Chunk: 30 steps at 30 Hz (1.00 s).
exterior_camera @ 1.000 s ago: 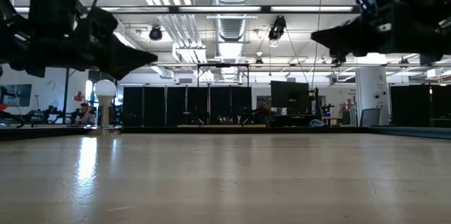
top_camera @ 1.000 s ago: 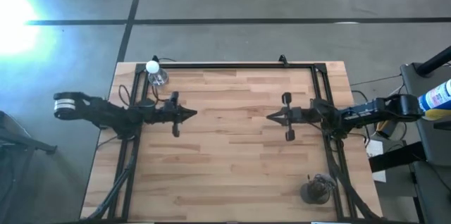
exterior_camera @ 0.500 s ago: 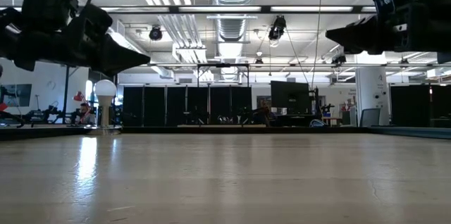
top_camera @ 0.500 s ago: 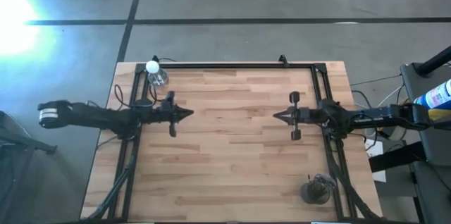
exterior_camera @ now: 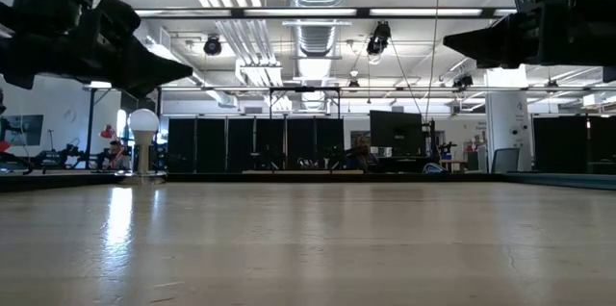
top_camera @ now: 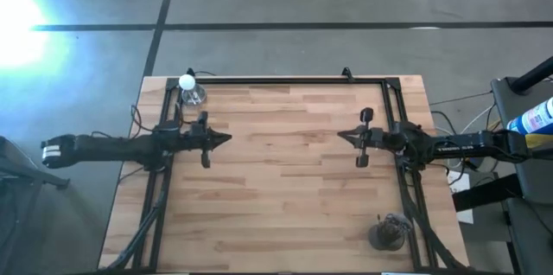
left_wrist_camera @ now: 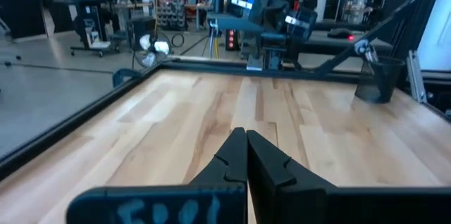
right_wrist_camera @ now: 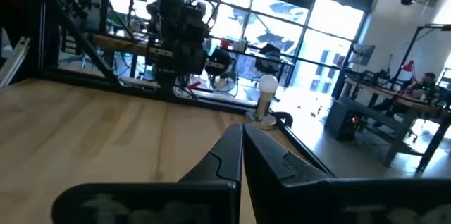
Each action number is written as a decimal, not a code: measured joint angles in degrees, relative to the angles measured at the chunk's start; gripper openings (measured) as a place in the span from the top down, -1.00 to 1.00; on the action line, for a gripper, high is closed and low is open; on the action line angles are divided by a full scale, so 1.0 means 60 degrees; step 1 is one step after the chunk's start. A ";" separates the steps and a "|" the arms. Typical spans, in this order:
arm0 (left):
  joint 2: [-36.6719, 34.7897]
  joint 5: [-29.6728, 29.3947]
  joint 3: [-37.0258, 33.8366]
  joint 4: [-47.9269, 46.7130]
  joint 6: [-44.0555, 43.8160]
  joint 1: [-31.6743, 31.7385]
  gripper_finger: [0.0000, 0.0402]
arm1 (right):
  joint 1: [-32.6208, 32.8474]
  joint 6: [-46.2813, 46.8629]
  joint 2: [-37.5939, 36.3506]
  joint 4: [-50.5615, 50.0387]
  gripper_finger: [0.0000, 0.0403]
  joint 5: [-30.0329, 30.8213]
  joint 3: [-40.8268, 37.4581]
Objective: Pick & Place Makeup Brushes
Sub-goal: Return to Home Position
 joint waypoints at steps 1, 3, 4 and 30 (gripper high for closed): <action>-0.0236 -0.0006 0.0000 -0.0148 0.0003 0.0000 1.00 | 0.0000 0.0013 -0.0062 -0.0004 0.96 0.0000 0.0000; -0.0749 -0.0040 0.0000 -0.0575 0.0001 0.0004 1.00 | 0.0000 0.0006 -0.0221 0.0000 0.96 0.0014 0.0000; -0.1011 -0.0112 0.0000 -0.0822 -0.0005 0.0004 1.00 | 0.0000 0.0015 -0.0333 -0.0004 0.96 0.0031 0.0000; -0.5574 -0.1229 -0.0011 -0.5215 -0.0444 0.0007 1.00 | 0.0001 0.1359 -0.6254 -0.5814 0.96 0.1428 0.0004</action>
